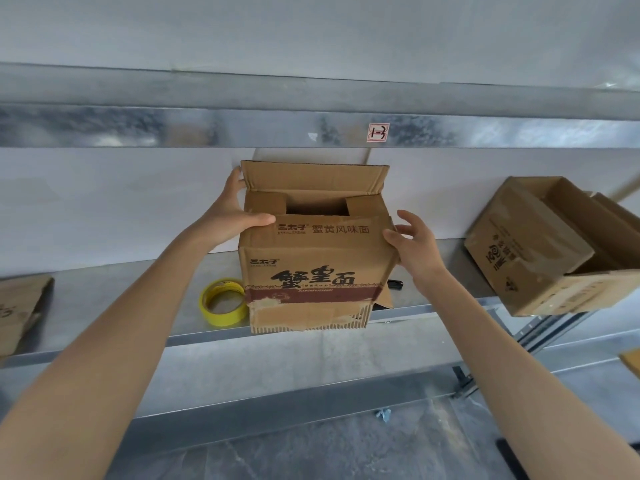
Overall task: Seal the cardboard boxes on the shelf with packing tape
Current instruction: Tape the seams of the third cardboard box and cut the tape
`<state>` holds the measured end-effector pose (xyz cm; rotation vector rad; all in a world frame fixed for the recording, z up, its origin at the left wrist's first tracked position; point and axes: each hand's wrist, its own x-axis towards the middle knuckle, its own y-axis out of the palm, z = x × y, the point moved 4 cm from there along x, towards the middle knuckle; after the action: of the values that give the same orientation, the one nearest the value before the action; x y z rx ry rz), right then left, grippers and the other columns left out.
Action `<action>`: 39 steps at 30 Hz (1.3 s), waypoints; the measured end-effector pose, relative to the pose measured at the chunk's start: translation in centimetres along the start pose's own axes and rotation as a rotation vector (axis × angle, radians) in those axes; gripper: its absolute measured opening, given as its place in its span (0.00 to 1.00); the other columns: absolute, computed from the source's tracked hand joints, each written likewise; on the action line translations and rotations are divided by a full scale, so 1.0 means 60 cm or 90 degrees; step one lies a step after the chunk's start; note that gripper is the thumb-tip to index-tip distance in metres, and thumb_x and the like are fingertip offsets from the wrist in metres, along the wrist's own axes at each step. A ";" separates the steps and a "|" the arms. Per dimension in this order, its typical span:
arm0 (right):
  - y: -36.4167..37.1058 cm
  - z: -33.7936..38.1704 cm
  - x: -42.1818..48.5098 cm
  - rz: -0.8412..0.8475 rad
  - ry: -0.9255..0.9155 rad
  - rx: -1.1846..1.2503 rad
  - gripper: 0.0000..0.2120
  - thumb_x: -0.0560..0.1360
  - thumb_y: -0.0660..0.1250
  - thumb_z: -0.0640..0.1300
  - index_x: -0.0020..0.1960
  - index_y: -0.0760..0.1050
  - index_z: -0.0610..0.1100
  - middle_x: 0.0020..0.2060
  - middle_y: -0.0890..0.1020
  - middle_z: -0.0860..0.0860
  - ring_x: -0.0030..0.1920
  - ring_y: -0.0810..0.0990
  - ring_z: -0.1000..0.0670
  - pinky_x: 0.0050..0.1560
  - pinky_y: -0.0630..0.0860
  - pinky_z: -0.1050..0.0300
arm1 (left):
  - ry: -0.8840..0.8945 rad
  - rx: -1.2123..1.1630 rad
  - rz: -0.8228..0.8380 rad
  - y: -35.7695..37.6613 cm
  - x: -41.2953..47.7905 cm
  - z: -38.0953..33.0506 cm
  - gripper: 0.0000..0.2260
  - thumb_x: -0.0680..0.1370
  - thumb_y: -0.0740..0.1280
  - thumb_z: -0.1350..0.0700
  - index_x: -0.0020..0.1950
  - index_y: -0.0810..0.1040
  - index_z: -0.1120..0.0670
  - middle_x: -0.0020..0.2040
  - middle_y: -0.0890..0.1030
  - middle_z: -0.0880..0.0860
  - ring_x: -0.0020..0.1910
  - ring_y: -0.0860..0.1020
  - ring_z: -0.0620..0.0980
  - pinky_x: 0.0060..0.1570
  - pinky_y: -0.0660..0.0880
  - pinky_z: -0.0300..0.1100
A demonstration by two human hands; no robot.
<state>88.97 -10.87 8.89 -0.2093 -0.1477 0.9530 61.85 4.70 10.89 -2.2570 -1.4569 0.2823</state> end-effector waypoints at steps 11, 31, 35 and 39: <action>0.016 -0.015 0.005 0.094 -0.047 -0.011 0.24 0.79 0.61 0.36 0.73 0.61 0.48 0.55 0.72 0.50 0.51 0.75 0.53 0.43 0.76 0.68 | -0.025 0.082 -0.043 0.051 -0.061 0.027 0.26 0.77 0.65 0.44 0.74 0.62 0.41 0.78 0.50 0.48 0.75 0.55 0.49 0.69 0.61 0.45; 0.004 -0.067 0.037 0.233 -0.089 -0.209 0.29 0.76 0.65 0.53 0.75 0.60 0.52 0.67 0.70 0.51 0.64 0.71 0.50 0.63 0.72 0.50 | -0.136 0.010 -0.110 0.102 -0.096 0.050 0.25 0.77 0.67 0.48 0.73 0.65 0.46 0.71 0.67 0.49 0.66 0.69 0.50 0.65 0.70 0.50; 0.017 -0.051 0.046 0.216 -0.144 -0.496 0.27 0.79 0.55 0.58 0.75 0.57 0.51 0.74 0.59 0.47 0.72 0.60 0.42 0.68 0.62 0.42 | -0.130 0.071 -0.115 0.102 -0.083 0.047 0.24 0.78 0.65 0.45 0.73 0.65 0.46 0.72 0.66 0.48 0.67 0.68 0.49 0.63 0.68 0.44; 0.052 -0.009 0.053 0.229 -0.308 -0.736 0.21 0.80 0.50 0.56 0.71 0.62 0.51 0.77 0.52 0.48 0.76 0.44 0.42 0.71 0.42 0.34 | -0.128 0.122 -0.119 0.099 -0.072 0.046 0.25 0.78 0.64 0.43 0.73 0.66 0.46 0.72 0.66 0.49 0.68 0.67 0.50 0.58 0.65 0.41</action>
<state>88.45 -6.60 7.71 -1.0928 -1.1425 1.1709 63.74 -0.61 5.43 -1.9714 -1.6516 0.5769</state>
